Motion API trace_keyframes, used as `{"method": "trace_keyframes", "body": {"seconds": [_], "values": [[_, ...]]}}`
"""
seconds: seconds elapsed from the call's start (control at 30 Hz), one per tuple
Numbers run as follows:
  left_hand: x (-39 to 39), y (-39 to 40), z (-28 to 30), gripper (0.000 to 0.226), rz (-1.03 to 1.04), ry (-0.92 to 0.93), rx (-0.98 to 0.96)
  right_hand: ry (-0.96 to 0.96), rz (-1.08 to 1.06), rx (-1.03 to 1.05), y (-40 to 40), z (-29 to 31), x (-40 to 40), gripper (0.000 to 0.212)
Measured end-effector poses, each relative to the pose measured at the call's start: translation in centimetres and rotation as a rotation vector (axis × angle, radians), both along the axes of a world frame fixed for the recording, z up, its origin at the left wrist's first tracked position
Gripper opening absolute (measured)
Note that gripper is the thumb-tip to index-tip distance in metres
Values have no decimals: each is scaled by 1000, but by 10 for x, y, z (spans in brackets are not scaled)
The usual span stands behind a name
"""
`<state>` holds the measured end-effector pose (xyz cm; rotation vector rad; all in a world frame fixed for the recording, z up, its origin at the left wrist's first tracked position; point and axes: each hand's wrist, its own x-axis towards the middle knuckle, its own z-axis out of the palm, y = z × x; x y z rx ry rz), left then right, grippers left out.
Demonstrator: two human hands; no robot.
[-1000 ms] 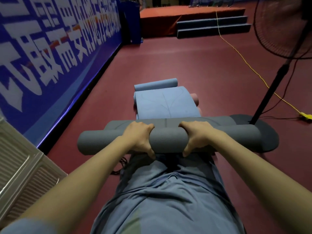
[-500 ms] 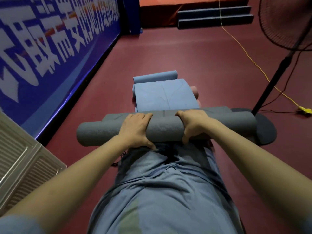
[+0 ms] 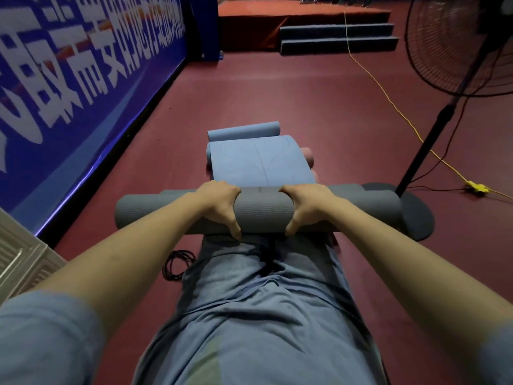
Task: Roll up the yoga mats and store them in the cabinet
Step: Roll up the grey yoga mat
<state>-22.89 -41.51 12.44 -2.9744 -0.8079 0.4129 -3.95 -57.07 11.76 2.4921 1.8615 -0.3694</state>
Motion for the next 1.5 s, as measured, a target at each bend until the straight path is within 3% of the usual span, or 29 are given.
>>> {"method": "trace_keyframes", "body": {"seconds": [0.2, 0.53, 0.9, 1.13, 1.33, 1.5], "values": [[1, 2, 0, 97, 53, 17, -76, -100, 3, 38, 2, -7, -5, 98], [-9, -18, 6, 103, 25, 4, -85, -49, -5, 60, -15, 3, -9, 104], [-68, -101, 16, 87, -59, 23, -60, -93, 96, 49, -107, 13, -56, 89], [-85, -113, 6, 95, -34, 18, -136, -121, 143, 42, -122, 7, -68, 88], [-68, -83, 5, 93, -6, -36, -305, 93, 89, -123, -81, 17, -45, 86], [-79, -83, 1, 100, -46, -154, -156, 245, 83, -231, -62, 15, -31, 77]]}}
